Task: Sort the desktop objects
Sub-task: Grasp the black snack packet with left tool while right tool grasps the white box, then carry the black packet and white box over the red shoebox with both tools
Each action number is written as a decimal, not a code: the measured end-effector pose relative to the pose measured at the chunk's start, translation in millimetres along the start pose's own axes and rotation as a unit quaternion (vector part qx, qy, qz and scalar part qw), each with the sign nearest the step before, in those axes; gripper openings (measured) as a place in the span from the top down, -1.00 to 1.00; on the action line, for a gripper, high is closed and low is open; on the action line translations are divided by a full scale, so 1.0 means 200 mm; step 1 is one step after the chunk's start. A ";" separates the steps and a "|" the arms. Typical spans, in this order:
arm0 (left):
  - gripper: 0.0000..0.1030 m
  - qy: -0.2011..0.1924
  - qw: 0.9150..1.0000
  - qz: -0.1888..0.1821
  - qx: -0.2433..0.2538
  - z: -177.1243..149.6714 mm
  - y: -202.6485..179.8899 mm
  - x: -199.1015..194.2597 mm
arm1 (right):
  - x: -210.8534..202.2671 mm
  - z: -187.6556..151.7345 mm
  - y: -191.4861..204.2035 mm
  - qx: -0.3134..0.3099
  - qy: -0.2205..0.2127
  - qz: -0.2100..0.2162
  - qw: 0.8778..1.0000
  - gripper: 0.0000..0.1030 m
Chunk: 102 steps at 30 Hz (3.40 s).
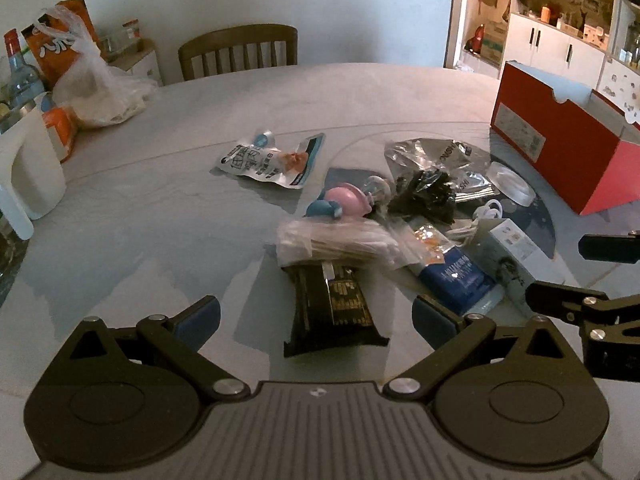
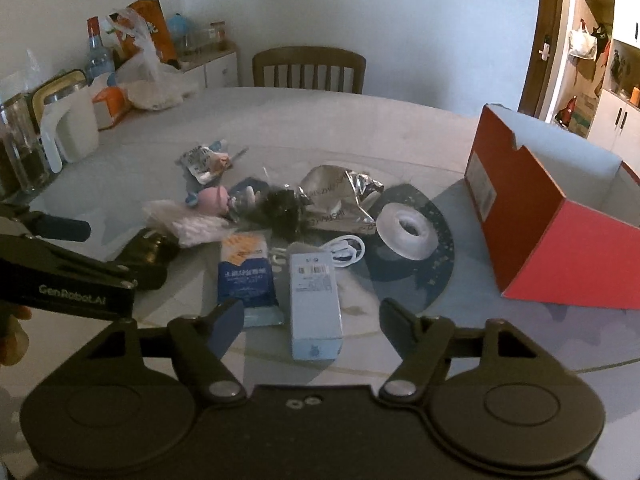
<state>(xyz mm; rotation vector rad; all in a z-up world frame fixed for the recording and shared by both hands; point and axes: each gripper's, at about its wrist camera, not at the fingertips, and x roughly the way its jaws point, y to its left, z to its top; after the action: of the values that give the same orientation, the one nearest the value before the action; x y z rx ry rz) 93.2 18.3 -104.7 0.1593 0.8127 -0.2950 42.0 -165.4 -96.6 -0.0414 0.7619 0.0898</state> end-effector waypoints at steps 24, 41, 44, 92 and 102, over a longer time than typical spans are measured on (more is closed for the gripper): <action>-0.18 0.010 0.999 -0.028 0.023 0.00 0.01 0.13 | 0.16 0.04 -0.03 0.011 0.022 0.000 1.000 0.18; 0.24 0.013 0.997 -0.058 0.053 0.02 0.02 0.12 | 0.16 0.05 0.00 0.013 0.033 -0.009 0.999 0.42; 0.26 0.014 0.996 -0.067 0.059 0.02 0.03 0.11 | 0.16 0.05 0.01 0.015 0.034 -0.016 0.999 0.44; 0.30 -0.029 0.922 -0.291 0.253 0.35 -0.60 -0.46 | -0.36 0.31 -0.49 0.064 -0.028 -0.026 0.997 0.45; 0.30 -0.046 0.907 -0.313 0.277 0.39 -0.91 -0.52 | -0.37 0.36 -0.79 0.067 -0.037 -0.035 0.997 0.45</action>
<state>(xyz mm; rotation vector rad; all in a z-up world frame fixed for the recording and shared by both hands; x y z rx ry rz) 21.6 -153.8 20.5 0.4136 0.6492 -1.1379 53.1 -322.6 6.6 0.0617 0.6908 -0.0257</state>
